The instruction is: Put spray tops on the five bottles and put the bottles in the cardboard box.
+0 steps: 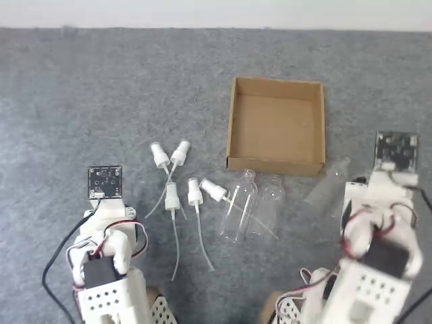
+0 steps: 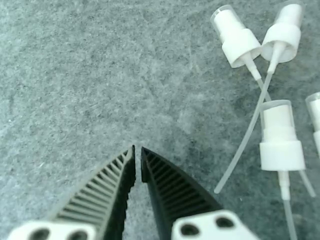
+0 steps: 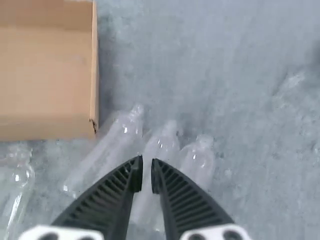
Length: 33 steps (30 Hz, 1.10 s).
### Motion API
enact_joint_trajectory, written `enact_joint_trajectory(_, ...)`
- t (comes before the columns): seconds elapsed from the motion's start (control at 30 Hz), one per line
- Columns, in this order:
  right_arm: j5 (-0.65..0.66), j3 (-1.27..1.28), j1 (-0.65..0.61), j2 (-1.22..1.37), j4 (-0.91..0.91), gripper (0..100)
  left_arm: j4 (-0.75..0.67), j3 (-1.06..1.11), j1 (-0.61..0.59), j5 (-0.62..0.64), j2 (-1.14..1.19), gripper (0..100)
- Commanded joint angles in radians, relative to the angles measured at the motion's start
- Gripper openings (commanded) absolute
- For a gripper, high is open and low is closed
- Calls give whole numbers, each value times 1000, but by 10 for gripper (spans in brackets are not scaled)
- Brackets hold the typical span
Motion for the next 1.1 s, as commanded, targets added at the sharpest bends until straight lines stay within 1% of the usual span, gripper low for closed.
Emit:
enact_joint_trajectory(0.0,-3,-71,2,82,4,7,9,-5,-5,-9,-9,13)
enact_joint_trajectory(0.17,0,-68,8,99,5,7,9,-5,-5,-9,-9,13)
enact_joint_trajectory(0.3,61,-58,15,131,-4,15,5,-5,-5,-9,-9,14)
enact_joint_trajectory(0.37,69,-64,21,179,-27,61,-9,-5,-2,-11,-9,15)
enact_joint_trajectory(0.5,69,-137,21,305,-31,191,-121,-5,-8,-20,-9,16)
enact_joint_trajectory(0.53,69,-164,21,334,-31,214,-146,-7,-9,-60,-9,16)
enact_joint_trajectory(0.57,64,-196,21,361,-25,225,-167,-12,-9,-130,-9,16)
enact_joint_trajectory(0.63,63,-262,21,424,27,226,-183,-50,-5,-252,-9,16)
enact_joint_trajectory(0.7,61,-322,44,489,111,227,-183,-111,-5,-273,-3,17)
enact_joint_trajectory(0.77,60,-358,94,538,140,230,-180,-193,-6,-285,0,33)
enact_joint_trajectory(0.83,58,-379,182,581,120,230,-152,-278,-3,-324,14,81)
enact_joint_trajectory(0.93,58,-376,289,627,79,230,-40,-444,-6,-351,127,153)
enact_joint_trajectory(1.0,61,-354,315,639,70,230,37,-570,0,-388,247,151)
enact_joint_trajectory(1.07,61,-321,305,644,71,230,95,-697,21,-390,376,150)
